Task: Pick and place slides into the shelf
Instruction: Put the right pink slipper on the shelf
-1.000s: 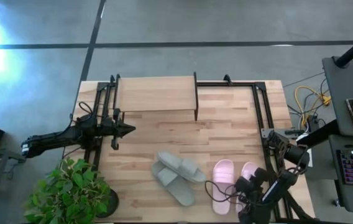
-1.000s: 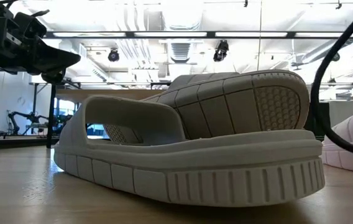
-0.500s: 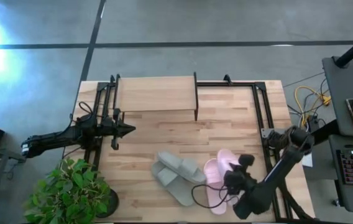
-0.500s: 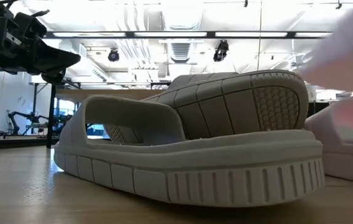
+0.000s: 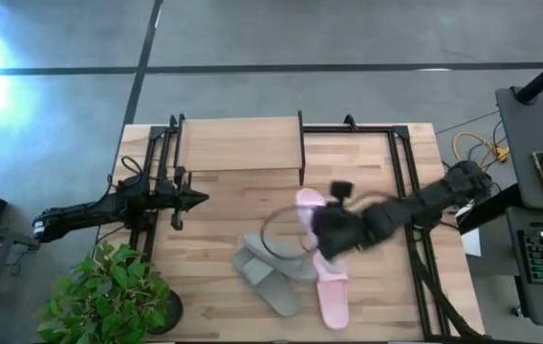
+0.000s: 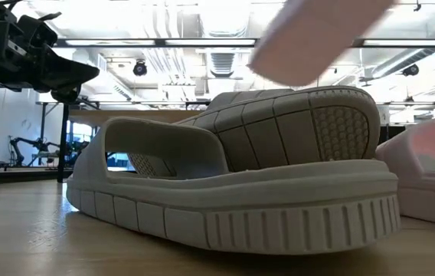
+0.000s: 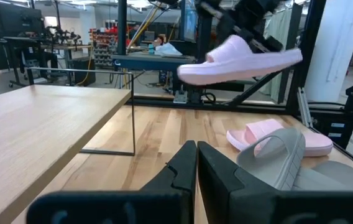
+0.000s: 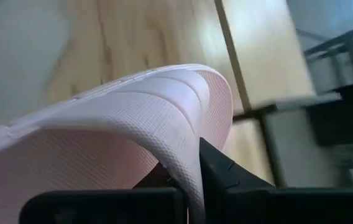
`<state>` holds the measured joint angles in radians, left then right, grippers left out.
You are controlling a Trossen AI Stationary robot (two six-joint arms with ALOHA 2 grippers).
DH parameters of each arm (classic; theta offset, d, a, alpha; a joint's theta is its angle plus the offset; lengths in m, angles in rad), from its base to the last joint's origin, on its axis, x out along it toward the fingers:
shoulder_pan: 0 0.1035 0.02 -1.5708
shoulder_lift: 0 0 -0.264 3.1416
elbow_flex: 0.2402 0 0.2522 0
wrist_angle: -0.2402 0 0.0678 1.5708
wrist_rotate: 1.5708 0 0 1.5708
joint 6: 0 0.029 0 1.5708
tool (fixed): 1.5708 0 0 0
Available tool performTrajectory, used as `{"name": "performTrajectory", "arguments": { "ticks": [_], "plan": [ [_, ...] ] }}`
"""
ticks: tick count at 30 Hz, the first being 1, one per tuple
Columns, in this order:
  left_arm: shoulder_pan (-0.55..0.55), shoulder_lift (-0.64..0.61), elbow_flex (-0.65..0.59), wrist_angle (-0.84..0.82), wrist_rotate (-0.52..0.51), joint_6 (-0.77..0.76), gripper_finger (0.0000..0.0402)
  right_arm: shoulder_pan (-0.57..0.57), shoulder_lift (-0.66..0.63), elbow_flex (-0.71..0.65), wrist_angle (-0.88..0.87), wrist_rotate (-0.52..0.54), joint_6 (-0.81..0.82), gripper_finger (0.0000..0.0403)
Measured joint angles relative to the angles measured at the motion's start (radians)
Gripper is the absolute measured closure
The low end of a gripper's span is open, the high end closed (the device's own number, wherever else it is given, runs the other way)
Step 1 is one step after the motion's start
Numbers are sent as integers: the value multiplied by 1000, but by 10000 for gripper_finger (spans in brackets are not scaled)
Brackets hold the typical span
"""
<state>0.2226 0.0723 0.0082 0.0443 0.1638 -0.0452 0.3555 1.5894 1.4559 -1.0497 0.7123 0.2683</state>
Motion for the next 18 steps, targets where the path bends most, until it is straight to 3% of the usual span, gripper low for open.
{"name": "performTrajectory", "arguments": {
  "ticks": [4, 10, 18],
  "plan": [
    [0, 0, 0, 0, 0, 0, 402, -153, 23, 85, 103, -1, -146, 394],
    [0, 0, 0, 0, 0, 0, 402, -280, 139, 268, 239, 9, -481, 394],
    [0, 3, 0, 0, 0, 0, 402, -441, 475, 640, 113, 24, -469, 394]
  ]
}}
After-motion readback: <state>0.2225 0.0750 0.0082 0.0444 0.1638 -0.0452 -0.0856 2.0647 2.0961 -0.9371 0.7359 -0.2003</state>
